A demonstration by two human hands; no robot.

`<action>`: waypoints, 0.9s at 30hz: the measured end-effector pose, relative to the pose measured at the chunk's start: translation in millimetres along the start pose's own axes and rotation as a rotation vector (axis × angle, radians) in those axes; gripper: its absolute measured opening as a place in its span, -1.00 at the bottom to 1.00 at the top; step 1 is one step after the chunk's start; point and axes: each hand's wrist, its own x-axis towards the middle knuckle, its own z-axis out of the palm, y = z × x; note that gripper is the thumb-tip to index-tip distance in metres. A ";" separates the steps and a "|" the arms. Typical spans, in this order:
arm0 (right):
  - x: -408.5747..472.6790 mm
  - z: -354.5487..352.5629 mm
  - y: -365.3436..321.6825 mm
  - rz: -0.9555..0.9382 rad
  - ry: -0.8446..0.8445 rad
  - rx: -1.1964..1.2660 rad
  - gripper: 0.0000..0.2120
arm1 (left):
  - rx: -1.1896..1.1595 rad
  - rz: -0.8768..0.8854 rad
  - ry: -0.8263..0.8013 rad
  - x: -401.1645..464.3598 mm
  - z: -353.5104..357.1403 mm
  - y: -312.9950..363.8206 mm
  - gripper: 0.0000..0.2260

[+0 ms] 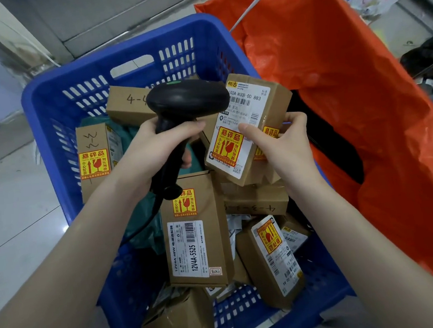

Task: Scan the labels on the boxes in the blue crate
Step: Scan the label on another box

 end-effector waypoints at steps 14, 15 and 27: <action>2.7 0.1 4.4 -0.096 0.051 -0.081 -0.44 | -0.034 0.003 -0.038 -1.9 1.0 1.7 -0.85; 2.7 0.2 4.5 -0.099 0.051 -0.088 -0.44 | -0.034 0.002 -0.040 -1.9 0.9 1.6 -0.85; 2.9 0.5 5.0 -0.100 0.040 -0.090 -0.46 | -0.029 -0.012 -0.041 -3.8 2.8 2.3 -0.92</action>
